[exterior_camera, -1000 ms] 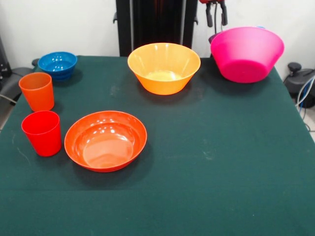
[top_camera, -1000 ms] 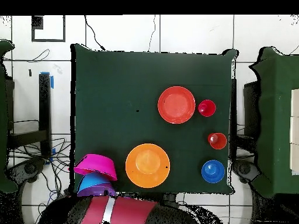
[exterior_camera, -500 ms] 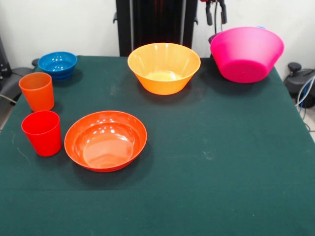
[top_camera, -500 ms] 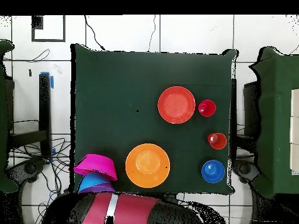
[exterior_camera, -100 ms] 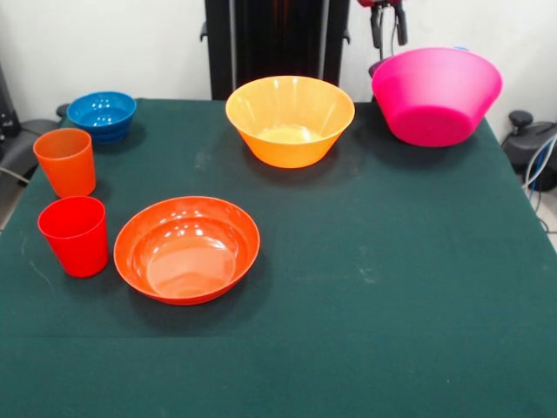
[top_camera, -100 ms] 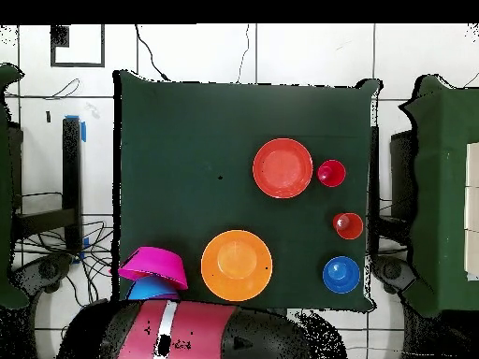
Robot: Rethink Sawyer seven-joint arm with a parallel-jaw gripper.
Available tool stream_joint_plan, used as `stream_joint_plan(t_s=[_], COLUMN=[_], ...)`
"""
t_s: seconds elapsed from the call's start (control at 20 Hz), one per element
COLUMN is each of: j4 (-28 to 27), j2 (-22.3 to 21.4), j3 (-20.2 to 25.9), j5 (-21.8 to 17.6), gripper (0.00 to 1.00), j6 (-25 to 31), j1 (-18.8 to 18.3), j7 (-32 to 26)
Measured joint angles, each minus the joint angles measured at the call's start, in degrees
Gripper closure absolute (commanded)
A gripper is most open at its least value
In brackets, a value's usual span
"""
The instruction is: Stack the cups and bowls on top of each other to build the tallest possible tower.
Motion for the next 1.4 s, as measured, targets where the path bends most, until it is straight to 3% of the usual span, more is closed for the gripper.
stream_joint_plan(t_s=[0.8,1.4], j4=[-3.29,-7.43], j2=[4.74,7.37], j3=[1.62,2.34], j5=[1.99,6.27], gripper=[0.0,0.0], j6=[-6.03,-8.67], j1=[1.23,2.97], j7=[3.2,3.2])
